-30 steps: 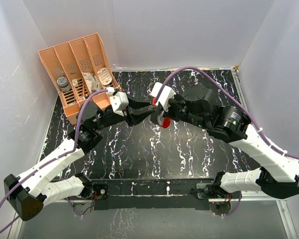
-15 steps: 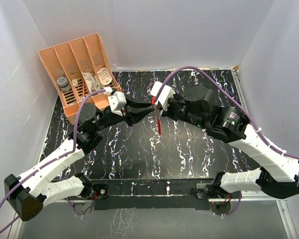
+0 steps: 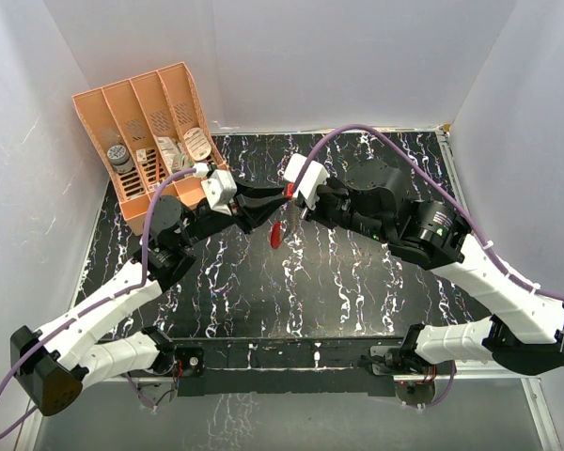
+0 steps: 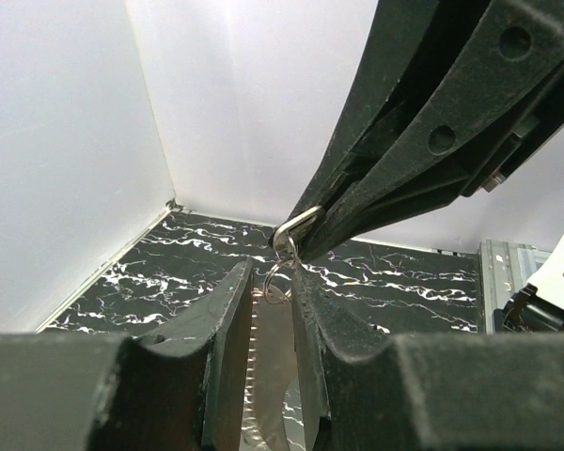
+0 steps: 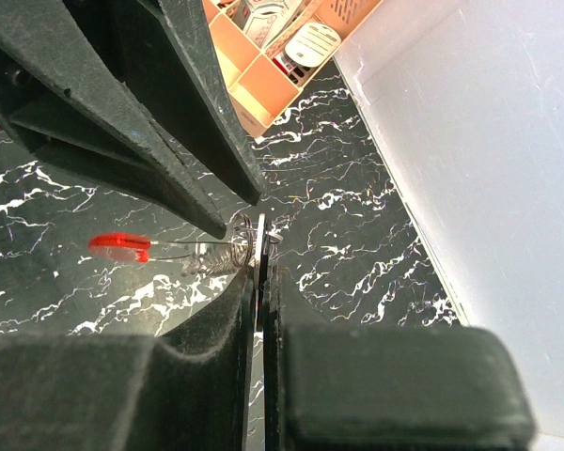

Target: Remove the keys from the keyring

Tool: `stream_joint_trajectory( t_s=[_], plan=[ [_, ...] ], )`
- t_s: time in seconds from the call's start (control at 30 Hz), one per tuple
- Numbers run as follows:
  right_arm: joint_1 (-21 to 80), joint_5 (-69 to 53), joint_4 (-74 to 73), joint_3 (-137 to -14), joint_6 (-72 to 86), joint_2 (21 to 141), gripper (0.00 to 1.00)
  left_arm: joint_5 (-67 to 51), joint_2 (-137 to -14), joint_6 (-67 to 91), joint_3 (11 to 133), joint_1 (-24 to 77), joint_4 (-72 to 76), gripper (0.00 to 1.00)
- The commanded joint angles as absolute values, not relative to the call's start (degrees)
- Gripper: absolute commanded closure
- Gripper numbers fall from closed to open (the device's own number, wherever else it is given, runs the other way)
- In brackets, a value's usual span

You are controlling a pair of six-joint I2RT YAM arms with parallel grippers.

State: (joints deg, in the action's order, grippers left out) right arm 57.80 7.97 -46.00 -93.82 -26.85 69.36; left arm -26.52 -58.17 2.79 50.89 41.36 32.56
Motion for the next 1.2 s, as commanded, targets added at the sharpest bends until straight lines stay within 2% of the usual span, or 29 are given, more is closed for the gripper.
stream_joint_trajectory(
  t_s=[0.0, 0.97, 1.07, 1.17],
  plan=[
    [58.1, 7.3, -40.8, -93.8, -26.5, 68.3, 1.0, -26.0, -59.1, 2.0, 51.6, 41.2, 35.6, 0.78],
    [58.1, 6.0, -39.2, -93.0, -26.2, 68.4, 1.0, -29.0, -61.8, 6.5, 49.0, 41.2, 43.0, 0.78],
    [58.1, 5.7, -39.1, -92.9, -26.2, 68.5, 1.0, -28.7, -62.1, 6.7, 48.7, 41.2, 43.8, 0.82],
    [58.1, 5.8, -39.0, -92.6, -26.1, 68.4, 1.0, -27.9, -62.1, 7.1, 48.4, 41.2, 45.6, 0.9]
  ],
)
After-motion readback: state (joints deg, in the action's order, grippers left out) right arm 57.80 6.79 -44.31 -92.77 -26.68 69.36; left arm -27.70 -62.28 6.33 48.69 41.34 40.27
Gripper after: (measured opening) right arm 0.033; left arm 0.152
